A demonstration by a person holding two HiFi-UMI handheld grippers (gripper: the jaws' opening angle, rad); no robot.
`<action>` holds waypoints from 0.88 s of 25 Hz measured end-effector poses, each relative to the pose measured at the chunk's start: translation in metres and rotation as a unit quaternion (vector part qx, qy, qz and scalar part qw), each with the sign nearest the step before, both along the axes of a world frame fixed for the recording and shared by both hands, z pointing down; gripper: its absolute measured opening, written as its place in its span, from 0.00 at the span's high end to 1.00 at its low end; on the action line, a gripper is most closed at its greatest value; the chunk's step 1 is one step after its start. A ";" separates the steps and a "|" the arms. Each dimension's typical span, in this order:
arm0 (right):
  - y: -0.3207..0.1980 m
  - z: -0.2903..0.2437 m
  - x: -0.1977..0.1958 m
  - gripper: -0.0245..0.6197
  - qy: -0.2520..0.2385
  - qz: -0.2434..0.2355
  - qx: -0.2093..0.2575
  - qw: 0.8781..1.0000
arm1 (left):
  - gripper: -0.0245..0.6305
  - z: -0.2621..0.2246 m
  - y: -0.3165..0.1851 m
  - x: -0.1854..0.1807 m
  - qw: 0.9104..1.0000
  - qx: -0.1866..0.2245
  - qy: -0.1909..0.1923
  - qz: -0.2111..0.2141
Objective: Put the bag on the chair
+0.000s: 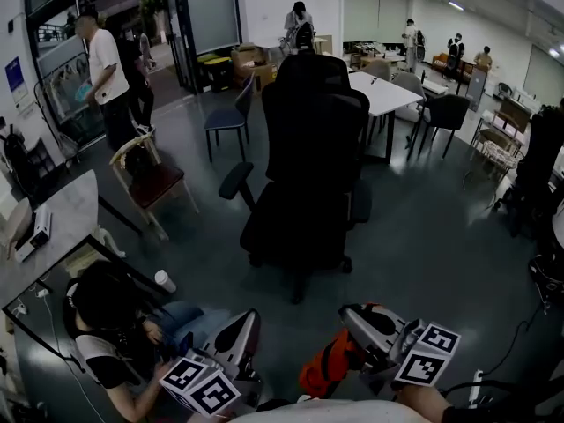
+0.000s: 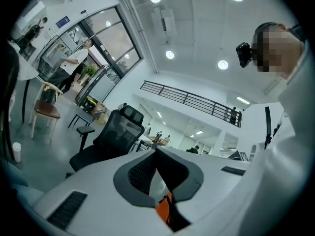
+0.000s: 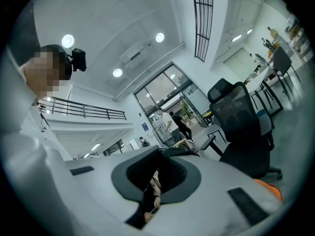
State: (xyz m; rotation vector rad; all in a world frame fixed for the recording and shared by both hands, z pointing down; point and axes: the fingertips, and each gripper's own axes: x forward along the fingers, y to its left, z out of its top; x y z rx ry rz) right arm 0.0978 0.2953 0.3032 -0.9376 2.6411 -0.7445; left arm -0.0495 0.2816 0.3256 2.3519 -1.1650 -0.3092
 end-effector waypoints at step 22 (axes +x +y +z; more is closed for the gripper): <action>-0.043 0.008 -0.021 0.96 0.004 -0.019 -0.009 1.000 | 0.97 0.005 -0.038 -0.004 1.000 -0.018 0.011 0.004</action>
